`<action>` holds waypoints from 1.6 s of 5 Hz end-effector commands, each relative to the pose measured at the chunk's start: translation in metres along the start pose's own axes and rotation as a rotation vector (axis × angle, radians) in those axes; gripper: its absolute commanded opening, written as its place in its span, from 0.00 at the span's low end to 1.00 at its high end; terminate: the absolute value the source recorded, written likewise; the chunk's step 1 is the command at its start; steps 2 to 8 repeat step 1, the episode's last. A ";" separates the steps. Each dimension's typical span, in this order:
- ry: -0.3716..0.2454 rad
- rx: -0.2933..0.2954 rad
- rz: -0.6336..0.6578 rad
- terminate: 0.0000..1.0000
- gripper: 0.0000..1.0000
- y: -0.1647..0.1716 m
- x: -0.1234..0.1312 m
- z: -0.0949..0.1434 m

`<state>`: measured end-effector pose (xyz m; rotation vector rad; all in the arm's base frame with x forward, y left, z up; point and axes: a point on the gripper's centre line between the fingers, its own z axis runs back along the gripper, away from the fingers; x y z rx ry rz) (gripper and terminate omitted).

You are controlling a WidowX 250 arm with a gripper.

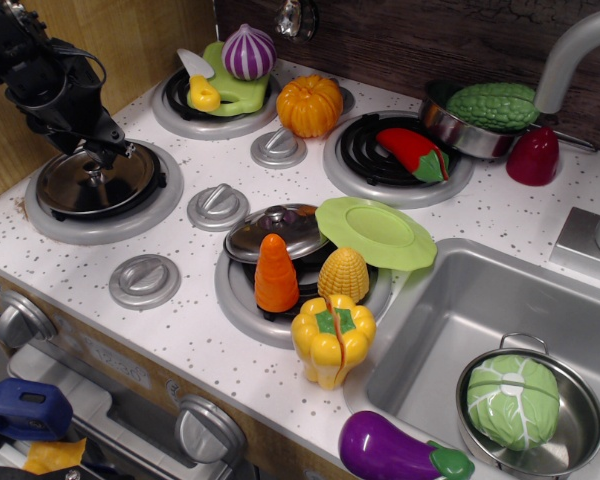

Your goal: Put lid on stove

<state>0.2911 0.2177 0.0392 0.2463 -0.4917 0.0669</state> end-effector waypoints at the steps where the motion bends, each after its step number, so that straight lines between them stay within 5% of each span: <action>1: -0.035 0.025 0.001 1.00 1.00 0.009 0.011 0.008; 8: -0.035 0.025 0.001 1.00 1.00 0.009 0.011 0.008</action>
